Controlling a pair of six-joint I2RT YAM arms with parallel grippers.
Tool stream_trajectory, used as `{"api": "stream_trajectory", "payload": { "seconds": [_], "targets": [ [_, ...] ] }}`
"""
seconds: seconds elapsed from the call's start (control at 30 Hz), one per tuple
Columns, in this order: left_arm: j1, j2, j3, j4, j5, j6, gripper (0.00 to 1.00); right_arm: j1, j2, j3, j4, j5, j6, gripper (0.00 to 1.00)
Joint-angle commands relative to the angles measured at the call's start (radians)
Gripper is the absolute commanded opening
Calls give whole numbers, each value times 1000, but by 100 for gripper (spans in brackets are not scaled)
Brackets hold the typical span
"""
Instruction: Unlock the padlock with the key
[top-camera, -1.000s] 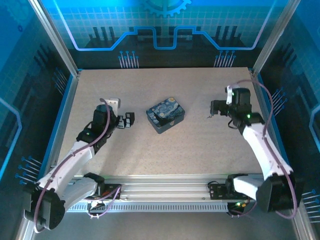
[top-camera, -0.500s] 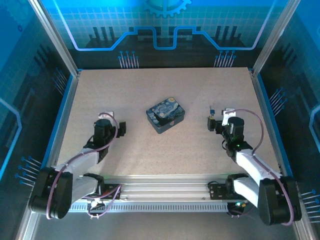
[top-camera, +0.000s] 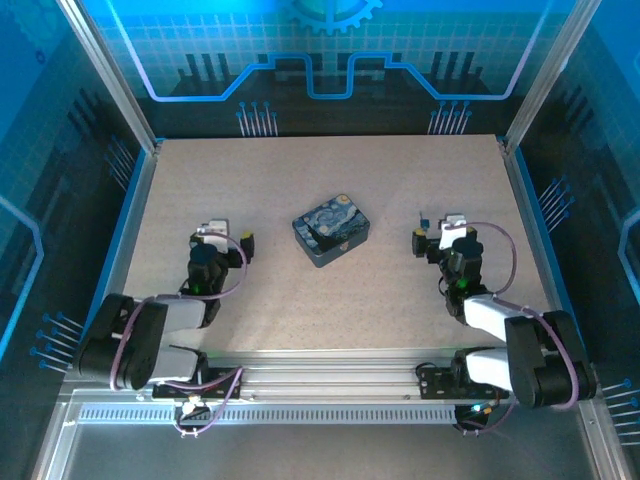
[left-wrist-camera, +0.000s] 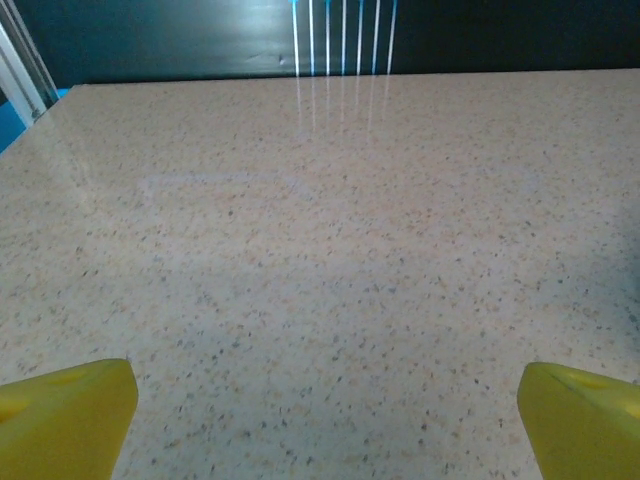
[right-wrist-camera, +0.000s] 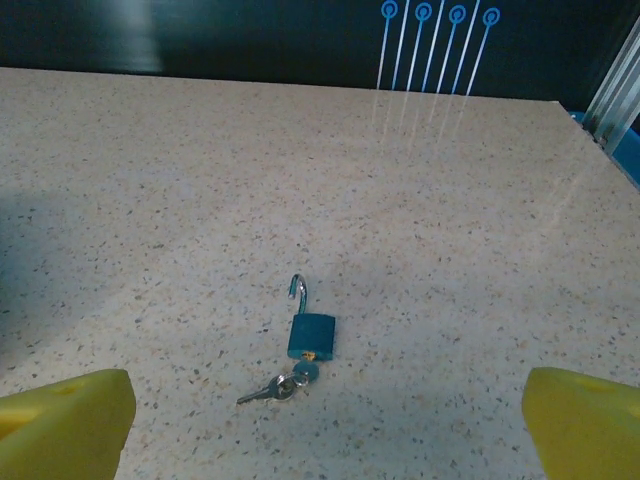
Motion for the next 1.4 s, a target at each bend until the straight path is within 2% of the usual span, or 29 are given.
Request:
{"api": "stream_trajectory", "payload": {
  "seconds": [0.0,0.1,0.33,0.37,0.43,1.27,1.37],
  "targets": [
    [12,115,0,223,45,51,99,12,57,-1,140,12,-39,100],
    [7,247,-17,404,18,68,99,9,116,19,155,1,-42,100],
    [58,181,125,45,20,-16,99,7,249,112,111,-4,-45,100],
    [71,178,137,13,32,-31,99,7,246,147,28,23,-25,100],
    [86,177,151,-14,37,-46,99,-34,241,150,13,-24,6,100],
    [86,178,150,-7,34,-44,99,-24,246,153,14,-13,-5,100],
    [86,178,150,-8,34,-44,99,-25,248,162,-1,-46,-17,100]
  ]
}}
